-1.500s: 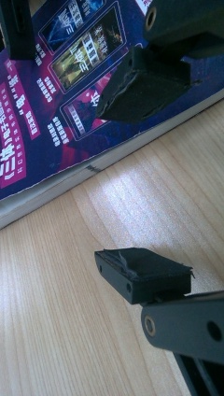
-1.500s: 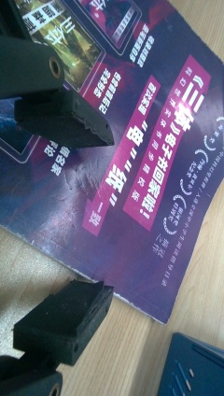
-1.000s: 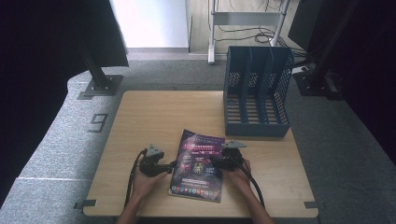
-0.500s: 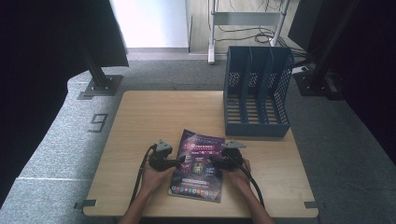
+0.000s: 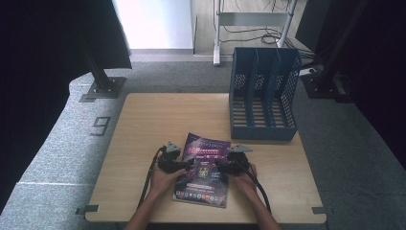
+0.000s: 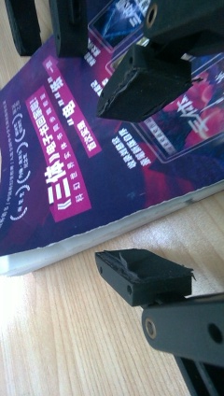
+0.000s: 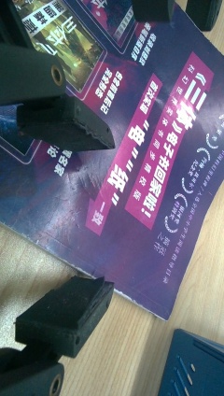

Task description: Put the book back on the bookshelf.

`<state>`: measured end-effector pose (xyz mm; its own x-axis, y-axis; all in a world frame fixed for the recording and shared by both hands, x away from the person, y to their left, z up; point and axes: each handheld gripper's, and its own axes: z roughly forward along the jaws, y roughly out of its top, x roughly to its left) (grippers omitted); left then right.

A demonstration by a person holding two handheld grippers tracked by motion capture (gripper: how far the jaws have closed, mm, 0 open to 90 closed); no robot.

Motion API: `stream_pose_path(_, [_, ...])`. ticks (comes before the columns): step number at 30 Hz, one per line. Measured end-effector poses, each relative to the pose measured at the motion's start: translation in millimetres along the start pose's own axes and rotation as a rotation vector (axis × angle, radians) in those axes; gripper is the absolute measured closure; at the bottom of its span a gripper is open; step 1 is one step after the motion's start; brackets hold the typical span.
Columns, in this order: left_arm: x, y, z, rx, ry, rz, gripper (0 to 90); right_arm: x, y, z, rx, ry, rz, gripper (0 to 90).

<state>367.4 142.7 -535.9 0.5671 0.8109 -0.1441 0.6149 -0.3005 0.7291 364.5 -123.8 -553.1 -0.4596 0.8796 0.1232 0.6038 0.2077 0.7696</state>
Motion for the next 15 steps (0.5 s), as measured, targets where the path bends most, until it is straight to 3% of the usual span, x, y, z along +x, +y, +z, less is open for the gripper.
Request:
stream_pose_path(6, [0.0, -1.6, 11.1, 0.031, -0.002, -0.013, 25.3, -0.1, 0.0, 0.0, 0.0, 0.0, 0.0, 26.2])
stream_pose_path(15, [-2.0, -0.4, 13.8, 0.031, 0.022, -0.025, 20.0, -0.2, 0.0, 0.0, 0.0, 0.001, 0.0, 26.3])
